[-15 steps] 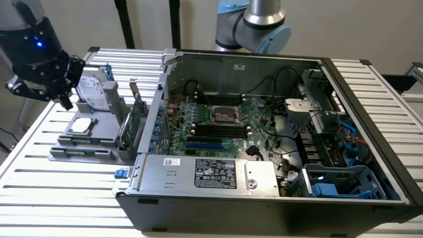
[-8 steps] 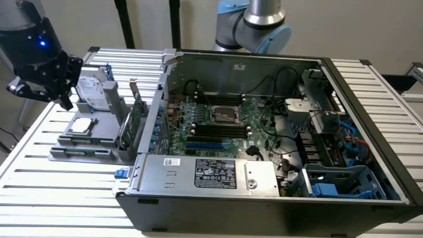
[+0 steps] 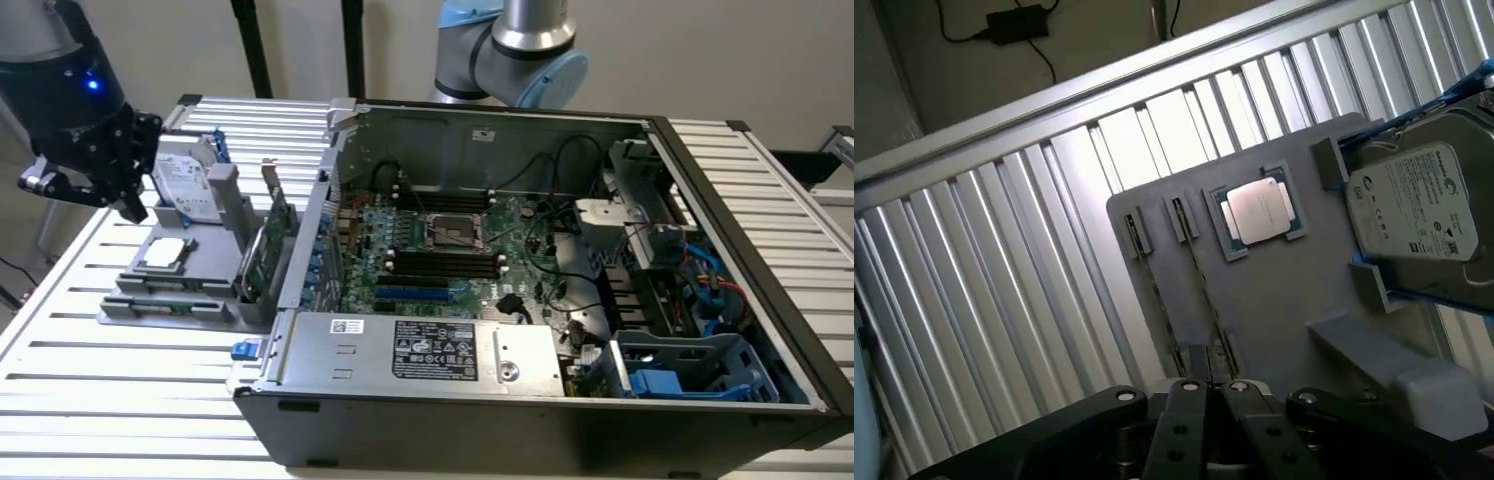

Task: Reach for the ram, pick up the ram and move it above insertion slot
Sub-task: 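Pick up the ram and move it above insertion slot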

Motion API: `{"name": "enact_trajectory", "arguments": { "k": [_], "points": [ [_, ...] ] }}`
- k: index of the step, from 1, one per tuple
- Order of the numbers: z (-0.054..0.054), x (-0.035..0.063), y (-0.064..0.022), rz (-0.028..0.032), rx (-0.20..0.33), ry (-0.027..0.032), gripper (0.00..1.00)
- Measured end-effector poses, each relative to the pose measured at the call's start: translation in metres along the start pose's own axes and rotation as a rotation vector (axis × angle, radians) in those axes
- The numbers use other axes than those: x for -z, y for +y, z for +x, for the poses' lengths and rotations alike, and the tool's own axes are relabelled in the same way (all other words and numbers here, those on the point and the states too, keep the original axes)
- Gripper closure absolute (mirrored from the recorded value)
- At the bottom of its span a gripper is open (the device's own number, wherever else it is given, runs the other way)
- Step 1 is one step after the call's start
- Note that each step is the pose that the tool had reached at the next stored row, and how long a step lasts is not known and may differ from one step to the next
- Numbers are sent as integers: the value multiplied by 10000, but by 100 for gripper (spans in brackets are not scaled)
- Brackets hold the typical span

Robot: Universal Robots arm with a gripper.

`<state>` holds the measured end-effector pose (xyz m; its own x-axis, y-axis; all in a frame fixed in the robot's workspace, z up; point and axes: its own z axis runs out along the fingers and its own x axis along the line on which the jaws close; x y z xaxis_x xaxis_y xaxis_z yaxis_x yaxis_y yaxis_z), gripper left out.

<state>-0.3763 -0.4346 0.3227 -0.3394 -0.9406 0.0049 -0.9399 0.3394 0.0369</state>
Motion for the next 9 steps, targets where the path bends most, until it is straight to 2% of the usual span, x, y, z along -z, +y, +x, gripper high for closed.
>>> {"name": "enact_trajectory", "arguments": {
  "k": [9],
  "points": [
    [0,-2,0,29,1633,53,89]
  ]
}}
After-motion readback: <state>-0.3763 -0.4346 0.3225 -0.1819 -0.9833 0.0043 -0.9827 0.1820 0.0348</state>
